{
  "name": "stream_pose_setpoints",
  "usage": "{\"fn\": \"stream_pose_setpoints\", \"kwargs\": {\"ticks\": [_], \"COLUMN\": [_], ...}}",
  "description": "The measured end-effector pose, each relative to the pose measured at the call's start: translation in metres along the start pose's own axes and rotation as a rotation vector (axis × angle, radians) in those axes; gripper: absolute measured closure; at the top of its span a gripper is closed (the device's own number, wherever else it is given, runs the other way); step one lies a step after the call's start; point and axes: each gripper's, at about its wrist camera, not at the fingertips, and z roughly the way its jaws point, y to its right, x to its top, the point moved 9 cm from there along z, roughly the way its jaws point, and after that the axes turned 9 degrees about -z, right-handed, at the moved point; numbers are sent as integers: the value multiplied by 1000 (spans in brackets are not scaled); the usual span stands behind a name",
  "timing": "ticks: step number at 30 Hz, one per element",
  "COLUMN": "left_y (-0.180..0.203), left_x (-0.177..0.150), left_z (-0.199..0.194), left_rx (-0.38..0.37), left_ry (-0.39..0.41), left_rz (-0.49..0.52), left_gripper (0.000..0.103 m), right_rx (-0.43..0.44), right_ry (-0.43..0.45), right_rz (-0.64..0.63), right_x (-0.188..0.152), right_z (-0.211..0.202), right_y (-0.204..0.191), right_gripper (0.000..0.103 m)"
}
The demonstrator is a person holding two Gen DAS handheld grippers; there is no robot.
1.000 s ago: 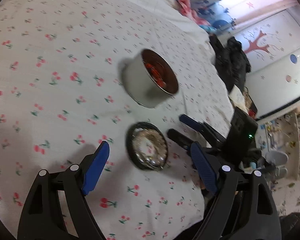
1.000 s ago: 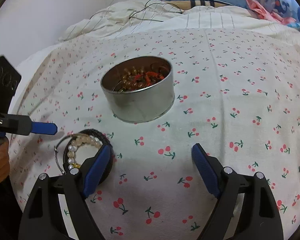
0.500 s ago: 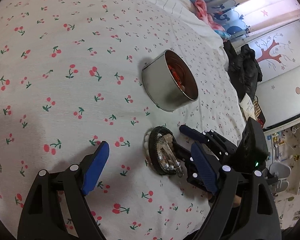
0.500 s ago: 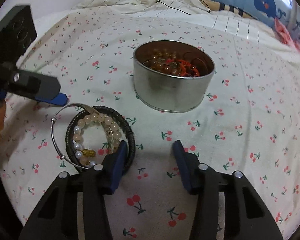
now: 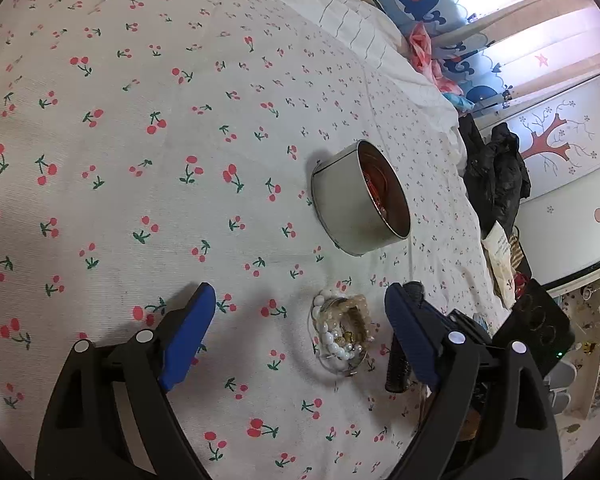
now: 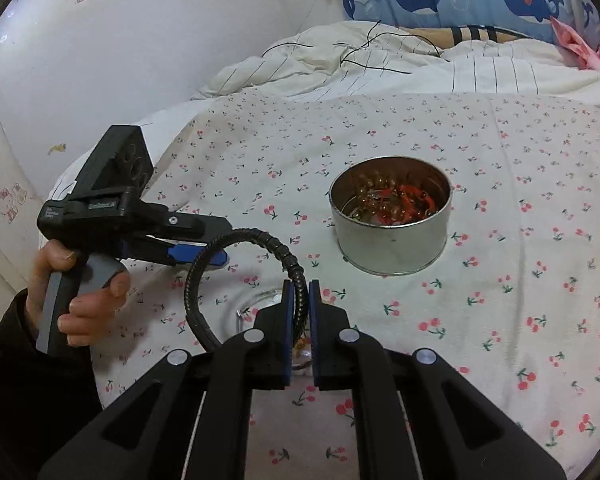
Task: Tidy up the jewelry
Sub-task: 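Grasp the black braided bracelet with the right gripper while the left grasps the silver bangle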
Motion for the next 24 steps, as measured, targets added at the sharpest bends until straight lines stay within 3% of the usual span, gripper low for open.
{"fn": "stream_pose_setpoints", "kwargs": {"ticks": [3,9,12,14,15,16,17,18,21,24], "left_y": [2,12,27,34,34,33,32,31,30,45], "left_x": [-2,-17,-32,-41,-43,-45,-47,-47,-48,-49], "left_z": [5,20,27,30,31,33,34,35,32,21], "left_rx": [7,17,-40,-59,-55,-36,-6,22,51,0], "left_ry": [-8,-53,-119,-143,-153,-159,-156,-148,-139,-127], "left_rz": [3,68,117,140,148,166,189,206,229,263], "left_gripper": [20,20,20,33,47,55,72,81,90,92], "right_rx": [-50,-337,-365,-377,-382,-386,-387,-386,-376,-362], "right_ry": [-12,-125,-183,-196,-201,-205,-205,-206,-207,-207], "right_rz": [11,60,120,119,114,108,107,109,121,128], "right_x": [-3,-26,-43,-46,-47,-47,-48,-49,-51,-49], "right_z": [-7,-15,-7,-1,1,3,4,4,6,11], "right_y": [11,72,91,94,94,94,93,92,93,93], "right_gripper": [95,95,94,94,94,94,93,93,92,87]}}
